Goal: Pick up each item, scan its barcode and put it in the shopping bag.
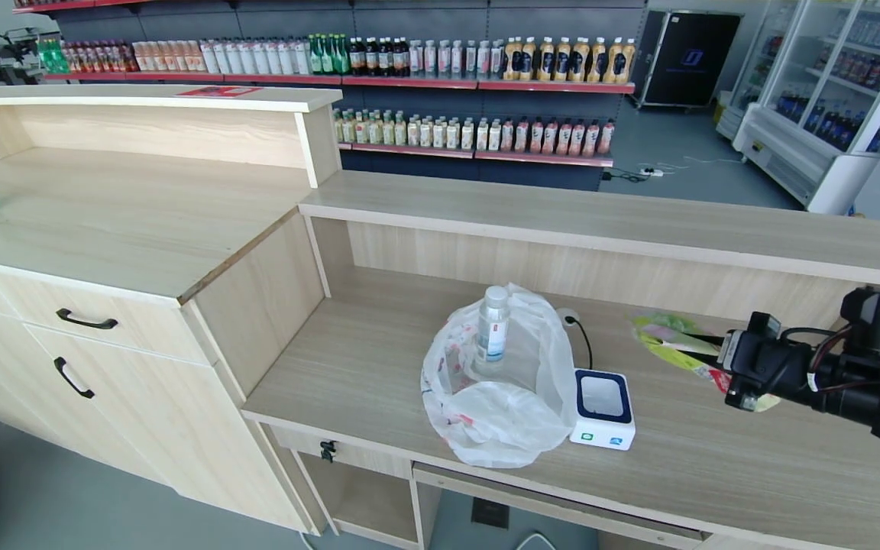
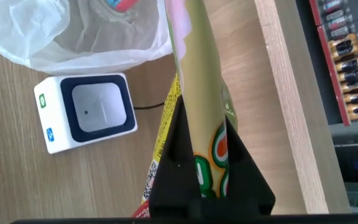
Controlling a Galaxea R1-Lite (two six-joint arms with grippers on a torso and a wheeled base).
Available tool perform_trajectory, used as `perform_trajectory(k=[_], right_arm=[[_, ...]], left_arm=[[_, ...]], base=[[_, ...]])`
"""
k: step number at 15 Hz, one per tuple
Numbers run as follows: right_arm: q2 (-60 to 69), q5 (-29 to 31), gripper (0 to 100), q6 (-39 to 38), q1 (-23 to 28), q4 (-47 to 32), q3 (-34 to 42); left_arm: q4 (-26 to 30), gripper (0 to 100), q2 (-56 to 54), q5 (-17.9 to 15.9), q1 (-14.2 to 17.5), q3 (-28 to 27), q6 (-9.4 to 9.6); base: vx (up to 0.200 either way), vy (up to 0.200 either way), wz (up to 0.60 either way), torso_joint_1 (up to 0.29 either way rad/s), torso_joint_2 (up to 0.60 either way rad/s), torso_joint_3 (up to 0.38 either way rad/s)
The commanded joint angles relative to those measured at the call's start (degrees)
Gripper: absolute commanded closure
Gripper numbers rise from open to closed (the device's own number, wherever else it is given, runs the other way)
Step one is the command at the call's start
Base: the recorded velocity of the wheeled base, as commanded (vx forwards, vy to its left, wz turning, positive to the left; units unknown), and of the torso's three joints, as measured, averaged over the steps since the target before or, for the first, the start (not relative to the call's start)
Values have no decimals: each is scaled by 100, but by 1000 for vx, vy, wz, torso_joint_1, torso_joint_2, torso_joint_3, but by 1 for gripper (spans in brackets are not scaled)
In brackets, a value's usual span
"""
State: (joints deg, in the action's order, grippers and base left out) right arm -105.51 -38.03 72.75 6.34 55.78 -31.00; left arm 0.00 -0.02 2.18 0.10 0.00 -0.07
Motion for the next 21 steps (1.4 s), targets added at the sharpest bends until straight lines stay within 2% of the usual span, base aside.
perform_trajectory(k=[1,3,8,13,21], right_arm=[[-110,-11,100,125,43,-15,68],[-198,-46,100,380,140,-15,94],[-383,-556,100,1215,447,-59,85],[-576,-925,100,1830,456,-279,85],[-1121,-1022,100,1900,298,-217,-178]], left_arm=[[0,0,2,2,-1,0,-1],[0,0,2,2,-1,0,-10],[0,0,2,10,-1,0,-1],[0,0,2,10,-1,0,-1],[0,0,2,2,-1,0,-10]], base=[[0,0,0,0,0,0],[0,0,0,0,0,0],[0,0,0,0,0,0],[0,0,0,0,0,0],[0,0,0,0,0,0]])
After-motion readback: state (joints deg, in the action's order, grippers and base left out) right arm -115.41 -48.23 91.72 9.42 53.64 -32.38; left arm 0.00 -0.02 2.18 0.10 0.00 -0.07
